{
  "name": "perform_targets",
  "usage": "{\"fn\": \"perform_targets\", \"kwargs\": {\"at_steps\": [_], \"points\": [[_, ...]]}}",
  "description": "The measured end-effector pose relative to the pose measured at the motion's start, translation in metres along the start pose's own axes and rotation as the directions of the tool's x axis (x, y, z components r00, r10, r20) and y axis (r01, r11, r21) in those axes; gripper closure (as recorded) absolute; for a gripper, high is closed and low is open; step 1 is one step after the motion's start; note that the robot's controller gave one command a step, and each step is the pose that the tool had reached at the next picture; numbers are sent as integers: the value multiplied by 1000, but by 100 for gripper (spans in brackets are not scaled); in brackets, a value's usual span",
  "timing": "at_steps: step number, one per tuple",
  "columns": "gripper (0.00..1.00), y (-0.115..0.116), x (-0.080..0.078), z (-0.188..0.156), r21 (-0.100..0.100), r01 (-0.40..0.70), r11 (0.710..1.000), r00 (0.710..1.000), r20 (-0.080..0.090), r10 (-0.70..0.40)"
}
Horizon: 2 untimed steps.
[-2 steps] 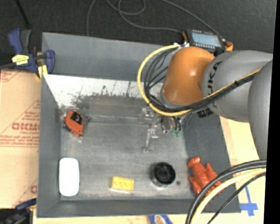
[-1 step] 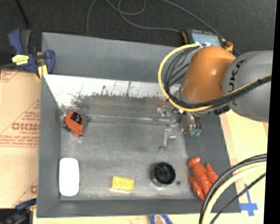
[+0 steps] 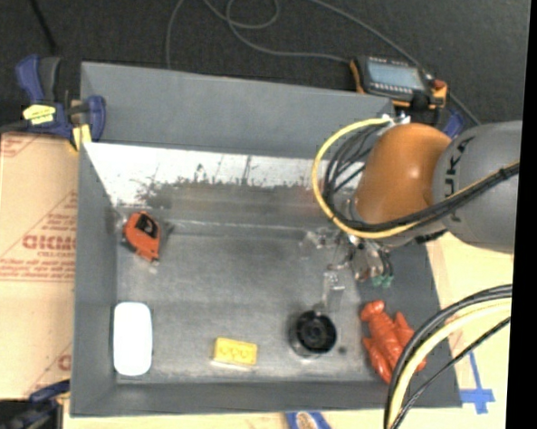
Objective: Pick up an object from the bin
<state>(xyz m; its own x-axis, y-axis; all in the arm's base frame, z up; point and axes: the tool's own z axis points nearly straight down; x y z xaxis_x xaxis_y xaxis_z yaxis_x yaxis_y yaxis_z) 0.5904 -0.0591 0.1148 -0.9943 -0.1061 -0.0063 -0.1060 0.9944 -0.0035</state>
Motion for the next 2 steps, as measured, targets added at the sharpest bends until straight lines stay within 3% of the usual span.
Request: {"fn": "perform_targets", "kwargs": {"at_steps": [1,2], "points": [[0,-26,14,25,-4,166,986,986,-4,-166],[0,-42,57,34,-1,376,927,927,2,-376]]}}
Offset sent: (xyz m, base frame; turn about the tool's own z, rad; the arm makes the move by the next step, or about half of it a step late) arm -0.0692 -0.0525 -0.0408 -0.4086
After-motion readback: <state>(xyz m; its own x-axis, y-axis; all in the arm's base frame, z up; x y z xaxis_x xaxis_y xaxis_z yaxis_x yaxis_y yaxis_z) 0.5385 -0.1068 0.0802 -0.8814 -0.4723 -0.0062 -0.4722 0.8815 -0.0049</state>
